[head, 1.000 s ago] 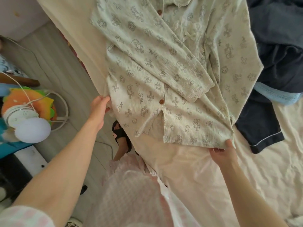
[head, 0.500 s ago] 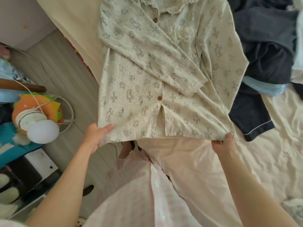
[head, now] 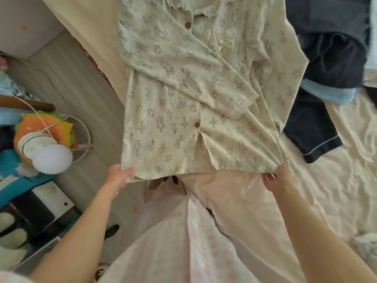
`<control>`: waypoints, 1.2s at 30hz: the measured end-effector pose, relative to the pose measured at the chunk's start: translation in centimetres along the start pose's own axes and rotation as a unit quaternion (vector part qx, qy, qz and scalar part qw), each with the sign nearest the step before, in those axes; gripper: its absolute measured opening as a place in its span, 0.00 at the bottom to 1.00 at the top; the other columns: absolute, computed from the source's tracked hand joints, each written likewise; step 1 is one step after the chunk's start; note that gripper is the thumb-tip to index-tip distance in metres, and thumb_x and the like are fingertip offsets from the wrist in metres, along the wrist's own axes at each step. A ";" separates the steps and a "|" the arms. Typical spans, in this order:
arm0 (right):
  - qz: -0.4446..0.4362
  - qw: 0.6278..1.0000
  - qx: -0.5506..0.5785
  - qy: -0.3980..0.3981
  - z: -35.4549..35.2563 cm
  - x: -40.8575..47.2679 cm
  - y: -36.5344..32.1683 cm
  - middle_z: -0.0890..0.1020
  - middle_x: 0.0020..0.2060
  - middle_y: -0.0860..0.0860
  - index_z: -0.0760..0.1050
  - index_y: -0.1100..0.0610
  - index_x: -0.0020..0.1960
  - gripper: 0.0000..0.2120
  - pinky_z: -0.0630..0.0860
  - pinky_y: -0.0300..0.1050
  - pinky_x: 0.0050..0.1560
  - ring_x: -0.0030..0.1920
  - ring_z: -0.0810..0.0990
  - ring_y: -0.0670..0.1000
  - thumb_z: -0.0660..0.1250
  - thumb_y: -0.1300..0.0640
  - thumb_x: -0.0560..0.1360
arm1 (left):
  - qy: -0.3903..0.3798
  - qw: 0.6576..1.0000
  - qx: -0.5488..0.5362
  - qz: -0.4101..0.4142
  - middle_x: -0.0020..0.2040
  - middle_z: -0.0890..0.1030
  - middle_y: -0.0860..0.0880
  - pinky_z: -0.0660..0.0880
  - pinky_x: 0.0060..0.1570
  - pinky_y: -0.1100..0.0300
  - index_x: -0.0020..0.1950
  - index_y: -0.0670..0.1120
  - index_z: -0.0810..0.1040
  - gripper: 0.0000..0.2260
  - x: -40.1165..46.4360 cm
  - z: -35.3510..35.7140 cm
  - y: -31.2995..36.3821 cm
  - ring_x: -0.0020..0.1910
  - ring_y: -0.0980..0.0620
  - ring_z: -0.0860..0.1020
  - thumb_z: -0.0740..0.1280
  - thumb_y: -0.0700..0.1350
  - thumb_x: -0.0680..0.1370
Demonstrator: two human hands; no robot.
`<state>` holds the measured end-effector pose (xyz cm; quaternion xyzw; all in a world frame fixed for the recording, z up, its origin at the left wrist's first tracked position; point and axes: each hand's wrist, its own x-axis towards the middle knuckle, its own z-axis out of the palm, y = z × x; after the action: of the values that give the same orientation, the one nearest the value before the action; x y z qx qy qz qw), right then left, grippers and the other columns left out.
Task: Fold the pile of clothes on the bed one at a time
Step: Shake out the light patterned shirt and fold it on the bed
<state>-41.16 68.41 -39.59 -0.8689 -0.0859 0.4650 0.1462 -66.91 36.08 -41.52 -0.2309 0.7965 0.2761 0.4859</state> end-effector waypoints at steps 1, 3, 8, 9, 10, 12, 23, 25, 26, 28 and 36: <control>-0.005 1.000 -0.009 -0.018 -0.1 0.3 0.3 0.80 0.51 0.52 0.70 0.58 0.66 0.19 0.79 0.47 0.50 0.49 0.80 0.51 0.62 0.49 0.79 | 0.011 0.999 0.041 0.002 0.56 0.79 0.39 0.70 0.36 0.57 0.54 0.41 0.76 0.07 0.2 0.2 -0.3 0.43 0.46 0.75 0.67 0.38 0.76; -0.048 0.993 -0.103 -0.005 -0.4 0.2 1.4 0.77 0.45 0.52 0.70 0.61 0.64 0.22 0.77 0.49 0.53 0.42 0.77 0.51 0.62 0.47 0.78 | 0.039 0.993 0.113 0.007 0.57 0.78 0.36 0.71 0.37 0.54 0.57 0.39 0.73 0.12 0.5 1.0 -1.0 0.44 0.43 0.75 0.68 0.37 0.75; -0.359 0.859 -0.363 -0.041 1.1 -2.7 5.4 0.71 0.37 0.47 0.68 0.56 0.45 0.13 0.66 0.43 0.40 0.43 0.74 0.55 0.62 0.46 0.78 | 0.058 0.967 0.225 0.102 0.55 0.79 0.39 0.70 0.52 0.53 0.58 0.41 0.72 0.11 0.5 5.4 -0.6 0.54 0.41 0.76 0.66 0.41 0.77; -0.418 0.800 -0.416 -0.108 1.6 -3.1 6.6 0.71 0.37 0.47 0.68 0.55 0.43 0.12 0.65 0.42 0.39 0.42 0.74 0.54 0.62 0.46 0.77 | 0.037 0.960 0.240 0.137 0.54 0.79 0.41 0.72 0.51 0.53 0.55 0.43 0.74 0.08 0.2 6.8 0.0 0.52 0.43 0.77 0.65 0.42 0.77; -0.471 0.732 -0.468 -0.152 2.1 -3.4 7.7 0.72 0.38 0.47 0.68 0.54 0.44 0.12 0.65 0.42 0.39 0.42 0.73 0.53 0.63 0.46 0.77 | 0.018 0.950 0.258 0.173 0.53 0.79 0.44 0.73 0.50 0.53 0.54 0.44 0.75 0.06 0.0 8.3 0.6 0.50 0.45 0.77 0.65 0.43 0.78; -0.568 0.592 -0.544 -0.179 3.3 -3.4 9.5 0.74 0.44 0.49 0.71 0.57 0.49 0.16 0.67 0.44 0.44 0.45 0.73 0.52 0.66 0.44 0.74 | -0.017 0.926 0.292 0.238 0.53 0.79 0.47 0.74 0.49 0.53 0.53 0.45 0.76 0.06 -0.4 11.3 1.6 0.49 0.49 0.76 0.64 0.45 0.78; -0.743 0.413 -0.516 -0.107 6.7 -1.4 11.9 0.80 0.38 0.54 0.78 0.60 0.42 0.04 0.73 0.52 0.42 0.41 0.79 0.58 0.72 0.65 0.69 | 0.065 0.885 0.330 0.323 0.55 0.74 0.41 0.72 0.44 0.51 0.58 0.40 0.69 0.15 0.9 18.4 1.7 0.55 0.43 0.73 0.67 0.43 0.75; -0.736 0.428 -0.508 -0.126 6.1 -1.3 11.6 0.80 0.39 0.55 0.77 0.61 0.44 0.05 0.73 0.53 0.43 0.42 0.79 0.58 0.72 0.62 0.69 | 0.055 0.895 0.290 0.334 0.53 0.75 0.41 0.69 0.43 0.54 0.56 0.38 0.71 0.09 0.6 17.6 1.3 0.53 0.43 0.73 0.63 0.38 0.76; -0.727 0.424 -0.524 -0.129 5.6 -1.3 11.7 0.80 0.42 0.55 0.77 0.61 0.46 0.10 0.73 0.54 0.44 0.44 0.79 0.58 0.73 0.57 0.69 | 0.043 0.899 0.270 0.341 0.53 0.75 0.42 0.68 0.43 0.56 0.54 0.38 0.72 0.07 0.3 17.0 1.1 0.53 0.44 0.73 0.62 0.37 0.77; -0.697 0.393 -0.587 -0.125 4.9 -1.3 11.9 0.79 0.48 0.56 0.76 0.60 0.55 0.25 0.73 0.55 0.47 0.48 0.78 0.58 0.75 0.45 0.66 | 0.024 0.900 0.243 0.360 0.52 0.75 0.43 0.67 0.45 0.58 0.55 0.38 0.74 0.07 -0.7 15.4 0.9 0.52 0.45 0.74 0.61 0.36 0.77; -0.722 0.407 -0.556 -0.068 6.4 -2.2 13.1 0.80 0.43 0.55 0.79 0.61 0.56 0.17 0.74 0.53 0.44 0.44 0.79 0.58 0.66 0.68 0.68 | 0.029 0.890 0.189 0.414 0.45 0.71 0.53 0.65 0.37 0.69 0.54 0.41 0.77 0.07 -4.2 10.3 0.5 0.39 0.51 0.72 0.63 0.39 0.78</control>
<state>-47.52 56.51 -45.63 -0.3416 -0.9303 0.0952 -0.0935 -58.80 43.75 -41.53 0.2076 0.8709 0.2895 0.3386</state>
